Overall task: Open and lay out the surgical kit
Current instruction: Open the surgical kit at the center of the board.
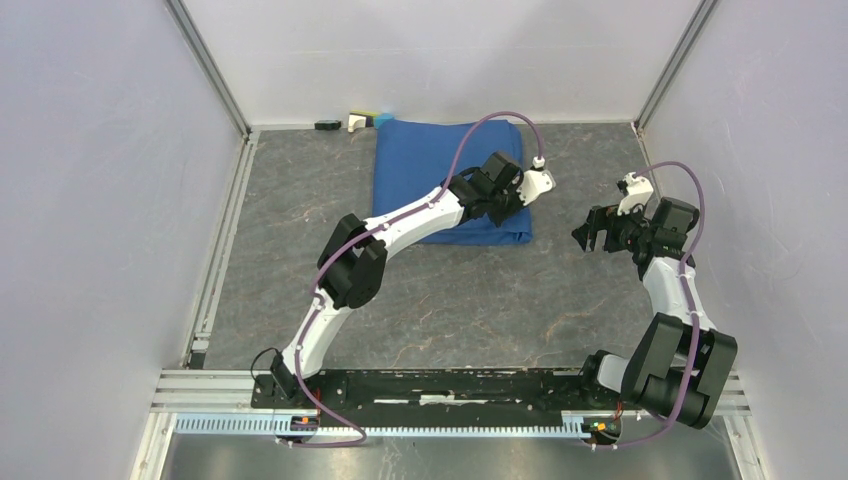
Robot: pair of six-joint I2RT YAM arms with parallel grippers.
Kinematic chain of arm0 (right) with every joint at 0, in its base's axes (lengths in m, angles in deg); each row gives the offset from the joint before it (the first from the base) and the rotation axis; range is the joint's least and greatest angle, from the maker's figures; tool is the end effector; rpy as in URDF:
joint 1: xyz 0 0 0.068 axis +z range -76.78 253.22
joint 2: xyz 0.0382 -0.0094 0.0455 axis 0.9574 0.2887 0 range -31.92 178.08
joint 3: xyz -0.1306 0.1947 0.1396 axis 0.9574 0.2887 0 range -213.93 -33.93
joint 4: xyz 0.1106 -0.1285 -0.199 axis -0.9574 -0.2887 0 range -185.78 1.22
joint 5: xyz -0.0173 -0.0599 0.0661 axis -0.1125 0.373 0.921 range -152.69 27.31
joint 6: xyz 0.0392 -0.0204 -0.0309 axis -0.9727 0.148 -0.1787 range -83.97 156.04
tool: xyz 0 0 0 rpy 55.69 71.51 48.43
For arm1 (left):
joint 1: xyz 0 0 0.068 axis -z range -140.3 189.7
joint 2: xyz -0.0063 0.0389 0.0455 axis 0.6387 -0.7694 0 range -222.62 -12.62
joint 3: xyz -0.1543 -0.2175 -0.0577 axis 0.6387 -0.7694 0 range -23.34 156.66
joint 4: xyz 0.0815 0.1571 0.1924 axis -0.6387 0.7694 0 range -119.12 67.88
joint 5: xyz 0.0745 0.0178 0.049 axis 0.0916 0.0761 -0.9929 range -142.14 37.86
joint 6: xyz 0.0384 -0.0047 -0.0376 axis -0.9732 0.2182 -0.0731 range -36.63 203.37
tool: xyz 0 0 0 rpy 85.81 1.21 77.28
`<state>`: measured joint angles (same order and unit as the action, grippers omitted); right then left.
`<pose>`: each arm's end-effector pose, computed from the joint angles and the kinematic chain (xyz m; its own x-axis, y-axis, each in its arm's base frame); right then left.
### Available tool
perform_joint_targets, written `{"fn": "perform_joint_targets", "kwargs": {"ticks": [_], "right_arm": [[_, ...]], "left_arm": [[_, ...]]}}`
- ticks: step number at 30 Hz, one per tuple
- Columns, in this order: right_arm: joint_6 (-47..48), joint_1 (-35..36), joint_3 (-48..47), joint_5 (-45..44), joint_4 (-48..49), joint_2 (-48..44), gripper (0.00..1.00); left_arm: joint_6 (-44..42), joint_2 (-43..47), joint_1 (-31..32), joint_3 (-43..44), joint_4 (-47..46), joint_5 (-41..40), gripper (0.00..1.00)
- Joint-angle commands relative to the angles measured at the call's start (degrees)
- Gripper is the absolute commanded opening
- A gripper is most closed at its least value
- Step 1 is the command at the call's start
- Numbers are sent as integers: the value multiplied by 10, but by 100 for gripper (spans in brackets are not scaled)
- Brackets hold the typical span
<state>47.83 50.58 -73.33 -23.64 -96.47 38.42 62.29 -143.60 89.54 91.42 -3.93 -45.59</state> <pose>0.2408 -0.0762 0.2242 -0.5323 0.0501 -0.8451 -0.2697 0.9362 0.2254 0.3369 -0.4055 0.2296 -0.1050 0.6787 -0.7268 0.9134 0.3549 0.1995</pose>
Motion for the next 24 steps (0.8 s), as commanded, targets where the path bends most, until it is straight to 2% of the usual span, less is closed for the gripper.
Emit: {"fn": "perform_joint_targets", "kwargs": {"ticks": [1, 3, 5, 10, 13, 16, 19, 24], "right_arm": [[0, -2, 4, 14, 8, 0, 96], [1, -2, 5, 14, 8, -2, 96], [2, -3, 6, 14, 7, -1, 96], [1, -2, 3, 18, 6, 1, 96], [-1, -3, 3, 20, 6, 0, 96], [-2, -3, 2, 23, 6, -2, 96], [-3, -3, 2, 25, 5, -5, 96], [-3, -2, 2, 28, 5, -9, 96]], "left_arm": [[-2, 15, 1, 20, 1, 3, 17], [2, 17, 1, 21, 1, 2, 13], [16, 19, 1, 20, -1, -4, 2], [66, 31, 0, 40, -5, -62, 2], [99, 72, -18, 25, -23, -115, 2], [167, 140, -74, -11, -28, -109, 2], [224, 232, -156, -90, -41, -82, 2], [213, 413, -299, -284, -110, -69, 2]]}}
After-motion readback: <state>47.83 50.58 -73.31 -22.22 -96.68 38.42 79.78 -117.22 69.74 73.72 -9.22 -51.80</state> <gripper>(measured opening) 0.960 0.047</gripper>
